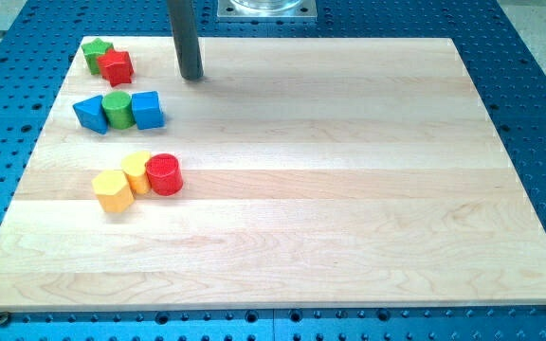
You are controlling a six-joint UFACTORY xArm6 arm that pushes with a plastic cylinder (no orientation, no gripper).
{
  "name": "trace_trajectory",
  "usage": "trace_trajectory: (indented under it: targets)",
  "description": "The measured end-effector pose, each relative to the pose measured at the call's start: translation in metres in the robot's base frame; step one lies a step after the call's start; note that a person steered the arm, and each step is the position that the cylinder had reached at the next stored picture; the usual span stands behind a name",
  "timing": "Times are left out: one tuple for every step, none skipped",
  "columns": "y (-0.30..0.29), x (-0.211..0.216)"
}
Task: Separate the green star from the red star
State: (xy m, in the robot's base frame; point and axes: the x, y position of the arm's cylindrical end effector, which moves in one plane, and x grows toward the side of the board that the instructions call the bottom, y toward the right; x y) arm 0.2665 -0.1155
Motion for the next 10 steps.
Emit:
trace_trajectory:
  targets:
    - [-0.02,-0.027]
    - [-0.064,-0.05]
    - [-0.112,-0.067]
    - [-0.159,-0.056]
    - [-0.169,-0.018]
    - [-0.167,0.007]
    - [-0.175,-0.024]
    - [-0.16,-0.036]
    - [-0.138,-0.006]
    - [-0.135,0.038]
